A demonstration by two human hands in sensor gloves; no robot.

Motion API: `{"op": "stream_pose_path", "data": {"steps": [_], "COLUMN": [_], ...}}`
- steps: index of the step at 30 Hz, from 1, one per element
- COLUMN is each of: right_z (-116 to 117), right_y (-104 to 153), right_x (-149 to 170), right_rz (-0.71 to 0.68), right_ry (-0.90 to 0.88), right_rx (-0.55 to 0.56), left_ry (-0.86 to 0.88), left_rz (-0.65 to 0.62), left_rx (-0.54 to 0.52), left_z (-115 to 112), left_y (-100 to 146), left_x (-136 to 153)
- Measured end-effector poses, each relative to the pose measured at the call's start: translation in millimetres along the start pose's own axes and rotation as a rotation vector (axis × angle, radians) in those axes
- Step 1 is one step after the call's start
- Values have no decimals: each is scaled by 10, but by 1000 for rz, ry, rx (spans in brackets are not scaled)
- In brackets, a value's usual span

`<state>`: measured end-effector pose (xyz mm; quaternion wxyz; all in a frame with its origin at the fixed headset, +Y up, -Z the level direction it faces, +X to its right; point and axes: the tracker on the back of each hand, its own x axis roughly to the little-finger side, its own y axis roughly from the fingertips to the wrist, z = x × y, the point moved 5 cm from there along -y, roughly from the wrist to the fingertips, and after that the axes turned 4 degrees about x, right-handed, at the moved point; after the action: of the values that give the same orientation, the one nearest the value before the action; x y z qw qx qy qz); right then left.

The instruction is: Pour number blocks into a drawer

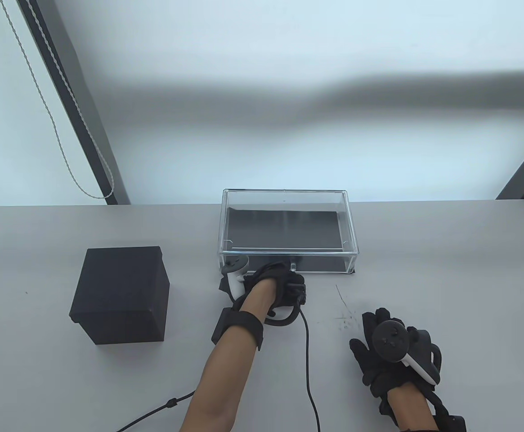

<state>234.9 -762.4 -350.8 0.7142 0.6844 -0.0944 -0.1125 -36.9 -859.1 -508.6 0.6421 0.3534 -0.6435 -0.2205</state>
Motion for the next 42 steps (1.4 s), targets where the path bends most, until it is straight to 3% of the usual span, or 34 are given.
{"op": "stream_pose_path", "data": {"steps": [14, 33, 42], "right_z": [16, -12, 149], "right_y": [-6, 26, 26], "right_x": [-23, -307, -403], "right_rz": [-8, -133, -170], "right_ry": [-21, -58, -86], "right_rx": [-13, -2, -63], "left_ry": [-51, -50, -59], "left_rz": [-44, -28, -23], "left_rx": [-9, 10, 6], "left_z": [-14, -66, -74], "left_y": [44, 479, 618], "left_x": [22, 427, 566]}}
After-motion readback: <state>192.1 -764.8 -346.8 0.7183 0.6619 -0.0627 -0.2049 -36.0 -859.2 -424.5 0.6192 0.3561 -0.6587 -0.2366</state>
